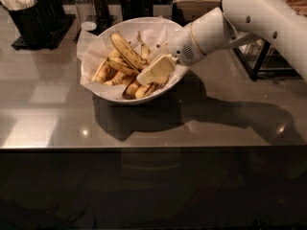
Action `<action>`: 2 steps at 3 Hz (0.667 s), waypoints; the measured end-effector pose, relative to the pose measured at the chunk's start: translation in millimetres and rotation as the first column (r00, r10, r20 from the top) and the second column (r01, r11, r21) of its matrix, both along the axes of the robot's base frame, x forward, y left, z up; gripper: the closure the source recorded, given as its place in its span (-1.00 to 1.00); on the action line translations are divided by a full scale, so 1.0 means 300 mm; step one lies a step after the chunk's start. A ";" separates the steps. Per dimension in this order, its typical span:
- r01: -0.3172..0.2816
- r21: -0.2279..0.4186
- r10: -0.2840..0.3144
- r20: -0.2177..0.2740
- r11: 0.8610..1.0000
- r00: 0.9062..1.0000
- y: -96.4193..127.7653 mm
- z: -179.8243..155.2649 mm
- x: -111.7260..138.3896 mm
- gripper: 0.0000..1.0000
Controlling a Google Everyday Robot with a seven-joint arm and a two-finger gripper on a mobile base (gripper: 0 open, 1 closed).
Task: Pick banana from white bowl
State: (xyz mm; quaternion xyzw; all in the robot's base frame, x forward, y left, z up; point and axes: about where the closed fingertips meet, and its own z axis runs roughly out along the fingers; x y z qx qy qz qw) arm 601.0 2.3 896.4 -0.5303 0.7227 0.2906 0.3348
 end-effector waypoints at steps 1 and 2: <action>0.008 0.004 -0.008 -0.011 1.000 1.000 -0.004 -0.015 0.011 -0.02; 0.047 0.016 -0.047 -0.005 0.999 0.999 -0.040 -0.017 0.012 0.45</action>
Offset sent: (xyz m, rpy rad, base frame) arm 0.0051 -0.0321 -0.0040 0.0331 -0.0076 -0.1097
